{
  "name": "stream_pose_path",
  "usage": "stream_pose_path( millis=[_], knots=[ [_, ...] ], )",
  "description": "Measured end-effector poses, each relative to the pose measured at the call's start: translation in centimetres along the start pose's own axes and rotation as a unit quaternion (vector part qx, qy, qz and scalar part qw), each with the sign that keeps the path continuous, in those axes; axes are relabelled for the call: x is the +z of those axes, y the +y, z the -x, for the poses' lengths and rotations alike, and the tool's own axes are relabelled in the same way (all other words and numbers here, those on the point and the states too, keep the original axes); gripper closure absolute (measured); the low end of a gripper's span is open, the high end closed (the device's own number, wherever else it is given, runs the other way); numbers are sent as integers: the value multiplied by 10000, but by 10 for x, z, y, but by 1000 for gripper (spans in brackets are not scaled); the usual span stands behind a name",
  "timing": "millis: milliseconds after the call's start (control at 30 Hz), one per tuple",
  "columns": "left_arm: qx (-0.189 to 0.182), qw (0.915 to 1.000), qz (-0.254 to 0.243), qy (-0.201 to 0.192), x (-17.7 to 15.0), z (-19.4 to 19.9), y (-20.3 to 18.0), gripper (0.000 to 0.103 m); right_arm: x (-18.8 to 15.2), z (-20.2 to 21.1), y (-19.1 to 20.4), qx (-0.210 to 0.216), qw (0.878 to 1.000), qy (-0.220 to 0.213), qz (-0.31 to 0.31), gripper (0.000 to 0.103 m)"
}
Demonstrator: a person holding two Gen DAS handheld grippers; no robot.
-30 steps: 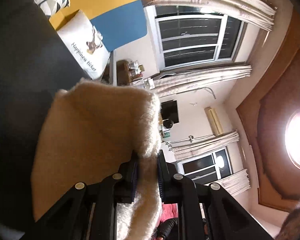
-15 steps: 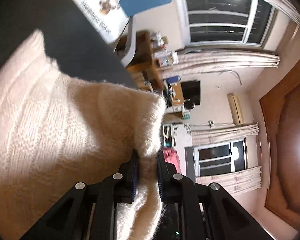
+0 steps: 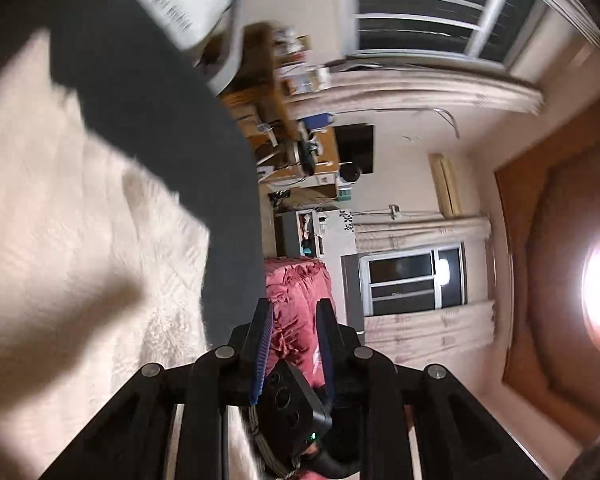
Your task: Fold clothes
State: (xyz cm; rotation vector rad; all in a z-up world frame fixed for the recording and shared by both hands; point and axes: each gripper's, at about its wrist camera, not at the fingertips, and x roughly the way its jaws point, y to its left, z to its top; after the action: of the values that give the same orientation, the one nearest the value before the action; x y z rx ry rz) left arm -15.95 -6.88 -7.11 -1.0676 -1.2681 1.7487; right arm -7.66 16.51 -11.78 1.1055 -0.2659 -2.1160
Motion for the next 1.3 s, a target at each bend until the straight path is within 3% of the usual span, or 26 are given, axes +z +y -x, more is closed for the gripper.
stream_pose_path(
  millis=[67,167,367,533,667,800,900,1133,1233,1300],
  knots=[
    [381,9985,-380,-120,-6,23,2,82,-1,0,1,44,10000,-42,-55,0],
    [800,9957,-404,-246,-17,50,26,82,-1,-2,5,170,9995,-112,-257,0],
    [949,9944,63,-453,-42,85,76,82,1,-29,44,-69,10000,36,1,0],
    [1158,9926,-312,-196,-48,85,70,82,-4,-36,74,-422,9976,168,524,0],
    [1209,9903,-688,8,-47,78,61,82,-8,-3,93,-484,9955,341,739,0],
    [1400,9833,-1130,283,-49,67,53,82,-5,48,106,22,9948,140,1006,0],
    [1398,9807,-1334,284,-50,73,47,82,5,48,126,331,9902,201,1342,0],
    [1461,9671,-2072,201,-36,87,28,82,16,-4,145,871,9699,1284,1879,0],
    [1671,9519,-2475,690,-41,64,30,82,13,-15,143,1573,9531,1789,1866,0],
    [1714,9473,-2515,996,-48,50,37,82,3,-23,128,1725,9490,2064,1648,0]
  ],
)
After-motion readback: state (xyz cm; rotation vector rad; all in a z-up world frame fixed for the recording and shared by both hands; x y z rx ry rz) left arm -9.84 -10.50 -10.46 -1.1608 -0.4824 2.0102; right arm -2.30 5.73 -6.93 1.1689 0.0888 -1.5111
